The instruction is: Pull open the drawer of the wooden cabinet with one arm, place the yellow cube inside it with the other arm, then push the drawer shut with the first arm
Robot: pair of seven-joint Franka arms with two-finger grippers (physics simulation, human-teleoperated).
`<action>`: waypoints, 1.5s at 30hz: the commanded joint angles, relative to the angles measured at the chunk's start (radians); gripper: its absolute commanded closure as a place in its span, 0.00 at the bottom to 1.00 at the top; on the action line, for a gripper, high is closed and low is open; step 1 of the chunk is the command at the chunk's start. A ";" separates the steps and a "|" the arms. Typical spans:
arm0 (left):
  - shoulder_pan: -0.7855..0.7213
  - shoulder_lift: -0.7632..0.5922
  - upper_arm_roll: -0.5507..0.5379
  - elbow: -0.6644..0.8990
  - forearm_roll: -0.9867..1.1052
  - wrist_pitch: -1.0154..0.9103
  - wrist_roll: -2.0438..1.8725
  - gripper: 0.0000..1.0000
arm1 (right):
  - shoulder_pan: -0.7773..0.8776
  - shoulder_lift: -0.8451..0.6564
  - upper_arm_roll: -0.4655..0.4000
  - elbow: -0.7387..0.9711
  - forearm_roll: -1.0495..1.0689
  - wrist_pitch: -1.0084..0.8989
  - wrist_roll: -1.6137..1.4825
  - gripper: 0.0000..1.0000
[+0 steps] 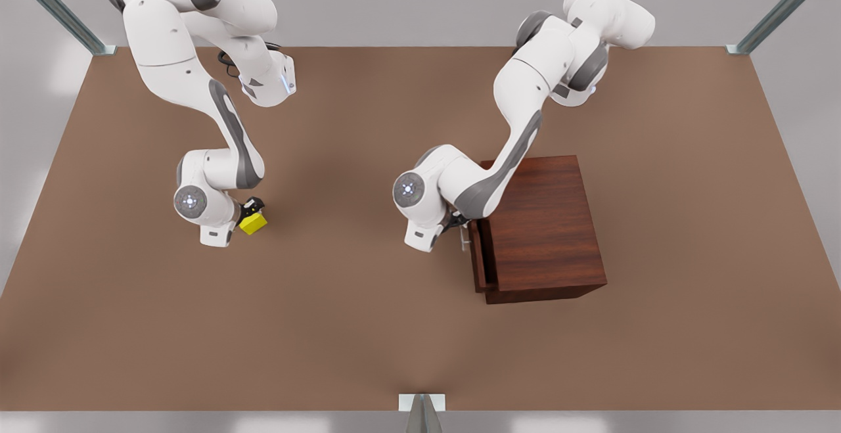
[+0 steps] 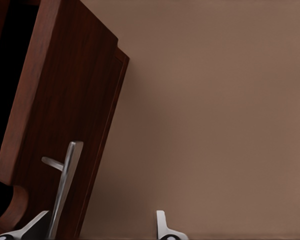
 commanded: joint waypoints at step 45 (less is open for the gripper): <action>0.561 -0.673 -0.050 -0.422 -0.166 -0.306 1.070 0.00 | 0.290 0.166 0.328 0.774 0.047 -0.238 -0.226 0.52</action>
